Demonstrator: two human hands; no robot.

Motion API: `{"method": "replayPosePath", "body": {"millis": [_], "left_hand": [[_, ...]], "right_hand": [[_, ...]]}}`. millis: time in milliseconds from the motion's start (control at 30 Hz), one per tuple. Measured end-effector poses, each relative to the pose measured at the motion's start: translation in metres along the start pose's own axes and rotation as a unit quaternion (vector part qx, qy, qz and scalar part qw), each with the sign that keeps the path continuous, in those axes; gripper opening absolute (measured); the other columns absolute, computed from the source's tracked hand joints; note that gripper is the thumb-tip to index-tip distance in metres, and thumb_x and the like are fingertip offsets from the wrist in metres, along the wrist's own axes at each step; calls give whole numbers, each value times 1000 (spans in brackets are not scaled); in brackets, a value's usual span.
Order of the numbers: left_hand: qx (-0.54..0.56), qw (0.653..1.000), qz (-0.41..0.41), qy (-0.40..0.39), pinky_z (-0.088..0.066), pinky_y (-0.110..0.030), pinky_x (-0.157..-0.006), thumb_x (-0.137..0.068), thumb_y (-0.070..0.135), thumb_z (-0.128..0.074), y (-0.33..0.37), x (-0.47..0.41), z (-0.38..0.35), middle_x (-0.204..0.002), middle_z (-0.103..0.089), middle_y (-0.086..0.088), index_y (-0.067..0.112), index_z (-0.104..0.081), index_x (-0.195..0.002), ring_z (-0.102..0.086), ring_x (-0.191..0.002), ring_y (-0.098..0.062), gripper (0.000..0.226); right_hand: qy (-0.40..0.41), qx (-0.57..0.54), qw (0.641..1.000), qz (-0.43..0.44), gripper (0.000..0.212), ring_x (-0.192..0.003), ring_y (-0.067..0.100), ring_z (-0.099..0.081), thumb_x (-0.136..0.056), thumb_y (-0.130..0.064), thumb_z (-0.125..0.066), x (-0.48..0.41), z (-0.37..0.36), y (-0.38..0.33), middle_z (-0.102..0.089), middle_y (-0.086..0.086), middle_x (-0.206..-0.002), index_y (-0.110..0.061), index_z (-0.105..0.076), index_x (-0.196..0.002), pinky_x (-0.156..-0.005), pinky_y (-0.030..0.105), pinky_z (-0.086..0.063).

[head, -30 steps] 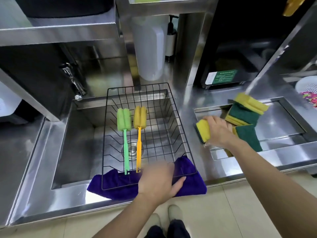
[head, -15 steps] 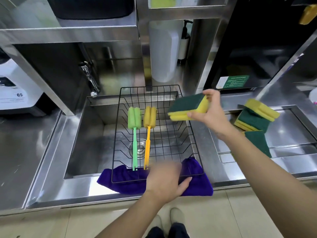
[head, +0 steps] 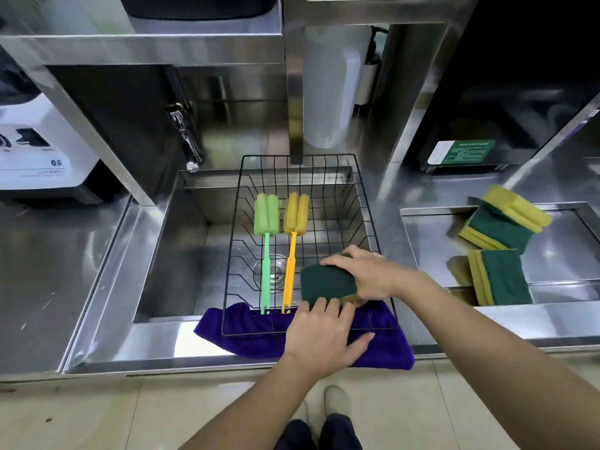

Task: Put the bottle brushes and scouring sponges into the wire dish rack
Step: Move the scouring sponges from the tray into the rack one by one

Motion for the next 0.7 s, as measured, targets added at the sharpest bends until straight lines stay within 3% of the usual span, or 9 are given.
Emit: {"method": "replayPosePath", "body": {"millis": [67, 133, 267, 400, 500, 600, 700], "left_hand": [[0, 1000, -2, 1, -43, -34, -53, -84, 62, -40, 0, 0, 1, -66, -60, -2, 16, -63, -80, -57, -60, -22, 51], [-4, 1000, -5, 4, -43, -33, -53, -84, 62, -39, 0, -1, 3, -66, -59, -2, 16, -63, -80, -57, -60, -21, 51], [4, 1000, -6, 8, -44, -32, -54, -85, 62, -38, 0, 0, 4, -67, -61, -2, 16, -61, -78, -57, -60, -21, 51], [-6, 1000, -7, 10, -43, -31, -53, -85, 62, -40, -2, 1, 4, -67, -61, -2, 16, -62, -79, -57, -59, -20, 51], [-9, 1000, -13, 15, -42, -31, -52, -85, 62, -40, 0, 2, 5, -64, -58, -1, 18, -61, -78, -55, -57, -20, 49], [-7, 1000, -15, 9, -42, -31, -52, -85, 61, -40, 3, 3, 4, -63, -57, -1, 18, -61, -78, -54, -56, -20, 49], [-2, 1000, -5, 1, -42, -31, -52, -86, 62, -40, 1, 1, 4, -63, -57, -2, 15, -63, -81, -55, -56, -21, 52]], "right_hand": [[-44, 23, 999, -20, 93, -133, 31, -30, -70, -20, -72, -1, -1, 3, -26, 7, -146, -33, -19, -145, -110, 43, -32], [-71, -22, 997, -30, 83, -138, 26, -25, -74, -22, -67, 1, 3, 1, -21, 3, -152, -21, -25, -146, -112, 38, -27], [-32, -108, 992, -48, 55, -114, 22, -49, -82, -35, -62, 2, 10, 1, -49, 5, -134, -19, -42, -131, -97, 35, -41], [-7, 35, 999, -8, 82, -127, 25, -43, -80, -36, -66, -4, 0, -11, -44, 7, -137, -27, -18, -146, -107, 41, -27], [-11, 67, 998, -9, 93, -125, 28, -44, -78, -31, -68, -3, 0, -12, -43, 9, -136, -31, -7, -148, -103, 42, -35], [1, 91, 996, -18, 91, -124, 28, -46, -75, -33, -70, 2, 3, -8, -44, 9, -135, -24, -15, -148, -97, 39, -42], [38, 149, 988, -5, 76, -125, 25, -46, -77, -35, -68, 0, 1, -12, -47, 6, -137, -16, -32, -141, -100, 37, -39]]}}
Point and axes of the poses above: each hand's wrist, its own x-axis away from the middle knuckle, its own z-axis out of the back of the hand, y = z × x, the point moved 5 cm from there along -x, towards the middle knuckle
